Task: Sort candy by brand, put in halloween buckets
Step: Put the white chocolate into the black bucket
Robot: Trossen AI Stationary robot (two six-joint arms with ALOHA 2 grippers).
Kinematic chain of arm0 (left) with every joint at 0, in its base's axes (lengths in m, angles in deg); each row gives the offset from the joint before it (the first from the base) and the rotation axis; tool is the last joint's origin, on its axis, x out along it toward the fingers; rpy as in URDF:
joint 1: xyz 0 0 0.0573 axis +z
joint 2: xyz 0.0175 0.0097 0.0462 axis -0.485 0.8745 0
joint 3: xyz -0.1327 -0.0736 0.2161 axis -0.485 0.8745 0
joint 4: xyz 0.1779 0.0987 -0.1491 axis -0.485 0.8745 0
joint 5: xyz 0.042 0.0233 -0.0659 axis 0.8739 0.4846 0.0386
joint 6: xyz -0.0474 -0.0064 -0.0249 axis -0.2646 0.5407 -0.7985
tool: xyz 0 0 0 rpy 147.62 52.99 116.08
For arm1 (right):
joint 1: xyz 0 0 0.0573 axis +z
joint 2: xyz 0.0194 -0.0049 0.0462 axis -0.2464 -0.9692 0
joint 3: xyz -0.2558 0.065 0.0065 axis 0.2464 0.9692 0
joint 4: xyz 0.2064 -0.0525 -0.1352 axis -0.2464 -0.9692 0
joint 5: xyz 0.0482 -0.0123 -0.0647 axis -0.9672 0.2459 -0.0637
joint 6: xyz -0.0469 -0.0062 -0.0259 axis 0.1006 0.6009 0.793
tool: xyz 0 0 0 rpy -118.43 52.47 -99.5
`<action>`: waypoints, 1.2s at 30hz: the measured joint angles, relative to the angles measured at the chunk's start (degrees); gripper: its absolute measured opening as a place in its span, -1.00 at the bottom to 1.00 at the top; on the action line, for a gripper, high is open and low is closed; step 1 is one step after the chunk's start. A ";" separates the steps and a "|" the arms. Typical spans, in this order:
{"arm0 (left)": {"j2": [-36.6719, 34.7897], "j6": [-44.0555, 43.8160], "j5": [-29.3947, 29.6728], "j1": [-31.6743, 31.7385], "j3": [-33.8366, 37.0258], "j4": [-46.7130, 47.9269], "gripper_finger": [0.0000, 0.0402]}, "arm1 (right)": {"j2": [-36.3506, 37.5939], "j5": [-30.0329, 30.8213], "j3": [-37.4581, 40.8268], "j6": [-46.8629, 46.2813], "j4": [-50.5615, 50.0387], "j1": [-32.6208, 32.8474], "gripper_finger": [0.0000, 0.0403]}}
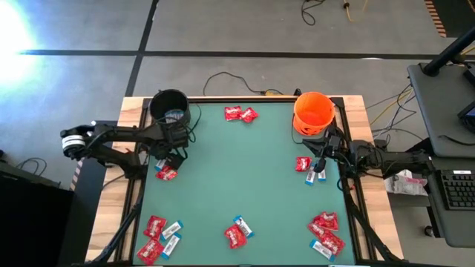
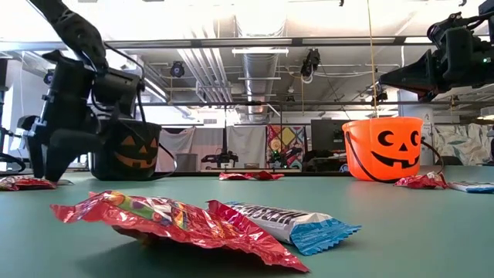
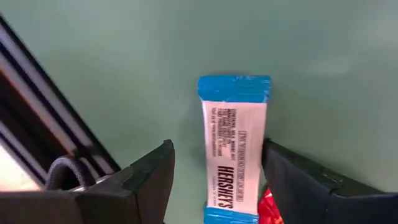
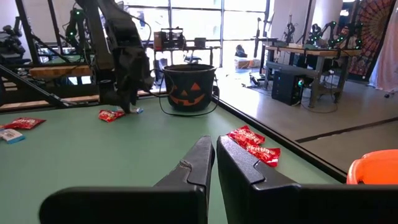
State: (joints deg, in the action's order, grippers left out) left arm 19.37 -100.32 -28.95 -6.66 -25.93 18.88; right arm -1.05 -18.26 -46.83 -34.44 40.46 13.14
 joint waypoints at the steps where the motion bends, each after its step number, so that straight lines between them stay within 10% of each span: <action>1: 0.33 0.20 -0.56 0.01 0.12 -0.37 0.11 | 0.01 0.01 0.00 0.00 -0.02 0.00 -0.91; 36: 0.31 3.91 -12.12 -0.61 -1.48 -13.27 -0.46 | 0.00 -0.01 0.00 0.00 0.00 0.01 -0.91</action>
State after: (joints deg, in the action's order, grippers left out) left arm 19.68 -96.41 -41.07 -7.27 -27.41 5.61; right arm -1.05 -18.27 -46.83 -34.44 40.46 13.15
